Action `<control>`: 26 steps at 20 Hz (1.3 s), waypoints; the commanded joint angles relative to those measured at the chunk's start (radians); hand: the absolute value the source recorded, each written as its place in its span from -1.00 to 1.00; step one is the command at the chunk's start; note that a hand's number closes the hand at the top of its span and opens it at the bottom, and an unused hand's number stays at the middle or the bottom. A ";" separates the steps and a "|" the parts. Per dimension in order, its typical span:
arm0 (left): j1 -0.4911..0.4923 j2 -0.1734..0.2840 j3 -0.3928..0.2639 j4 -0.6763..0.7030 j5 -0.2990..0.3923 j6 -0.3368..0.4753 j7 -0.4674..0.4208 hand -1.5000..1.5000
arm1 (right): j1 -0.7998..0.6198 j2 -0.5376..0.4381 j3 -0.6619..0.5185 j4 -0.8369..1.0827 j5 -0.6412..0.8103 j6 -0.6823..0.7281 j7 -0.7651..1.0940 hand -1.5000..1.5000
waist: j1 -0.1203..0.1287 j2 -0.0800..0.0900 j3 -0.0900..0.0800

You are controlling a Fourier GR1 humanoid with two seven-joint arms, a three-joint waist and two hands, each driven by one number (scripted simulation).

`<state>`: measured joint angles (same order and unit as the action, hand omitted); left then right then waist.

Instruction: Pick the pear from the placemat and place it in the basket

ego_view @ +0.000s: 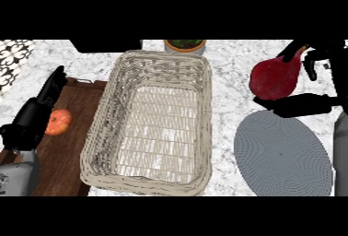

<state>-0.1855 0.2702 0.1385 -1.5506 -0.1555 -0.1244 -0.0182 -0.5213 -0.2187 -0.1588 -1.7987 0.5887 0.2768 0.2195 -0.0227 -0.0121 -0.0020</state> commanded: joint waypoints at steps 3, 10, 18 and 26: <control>-0.020 0.011 0.010 0.013 0.001 -0.008 -0.011 0.00 | -0.180 0.100 0.100 -0.208 -0.094 0.153 0.383 1.00 | 0.015 0.004 0.000; 0.055 -0.032 -0.037 -0.016 -0.031 0.004 -0.062 0.00 | -0.513 0.182 0.154 -0.086 -0.120 0.193 0.721 1.00 | 0.029 0.007 0.000; -0.061 -0.003 -0.003 -0.010 0.001 -0.019 0.047 0.00 | -0.635 0.218 0.245 0.179 -0.139 0.096 0.764 1.00 | 0.034 0.011 0.001; -0.031 -0.022 -0.014 0.002 -0.017 -0.009 0.014 0.00 | -0.677 0.218 0.360 0.309 -0.194 0.100 0.879 1.00 | 0.031 0.010 0.001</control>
<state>-0.2203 0.2642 0.1352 -1.5514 -0.1570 -0.1493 -0.0045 -1.1603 -0.0049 0.1592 -1.5476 0.4168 0.3402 0.9779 0.0104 -0.0016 -0.0010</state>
